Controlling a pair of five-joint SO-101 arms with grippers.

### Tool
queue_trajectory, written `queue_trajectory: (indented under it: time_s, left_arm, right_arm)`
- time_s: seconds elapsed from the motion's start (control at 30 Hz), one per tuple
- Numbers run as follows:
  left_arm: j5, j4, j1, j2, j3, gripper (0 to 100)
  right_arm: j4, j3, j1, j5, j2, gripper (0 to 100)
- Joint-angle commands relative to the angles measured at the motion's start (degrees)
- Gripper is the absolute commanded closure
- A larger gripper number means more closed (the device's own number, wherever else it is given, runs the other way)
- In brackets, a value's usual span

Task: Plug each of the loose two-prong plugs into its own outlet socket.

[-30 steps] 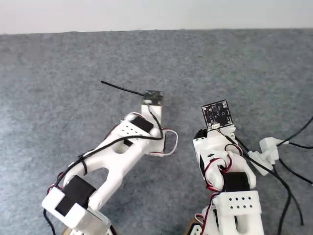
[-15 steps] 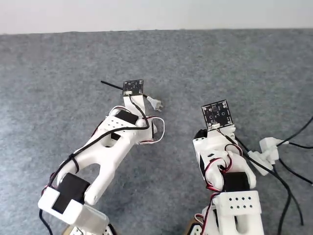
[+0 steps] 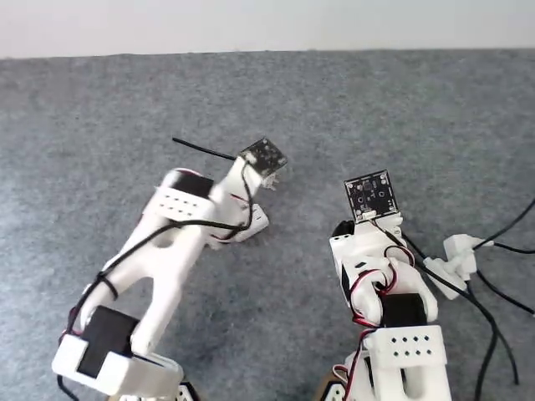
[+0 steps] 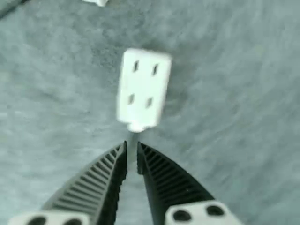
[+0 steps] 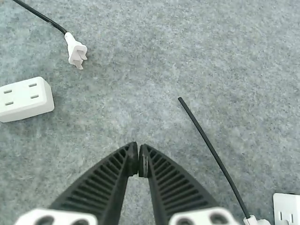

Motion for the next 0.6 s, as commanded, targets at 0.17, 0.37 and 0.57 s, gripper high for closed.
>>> queue_trajectory:
  time_s: [0.17,0.37,0.57]
  left_arm:
    - [-23.91,-8.53,-4.84,-2.11,2.51,84]
    - [-23.82,-11.96,-2.29,-1.93,3.47,73]
    - [-23.82,-13.1,-1.76,5.45,-1.19,74]
  right_arm:
    - [-0.75,-0.7,0.22,2.37,-1.01,99.0]
    - [-0.75,-0.7,0.22,2.46,-1.01,99.0]
    - [-0.75,-0.7,0.57,2.55,-1.01,99.0]
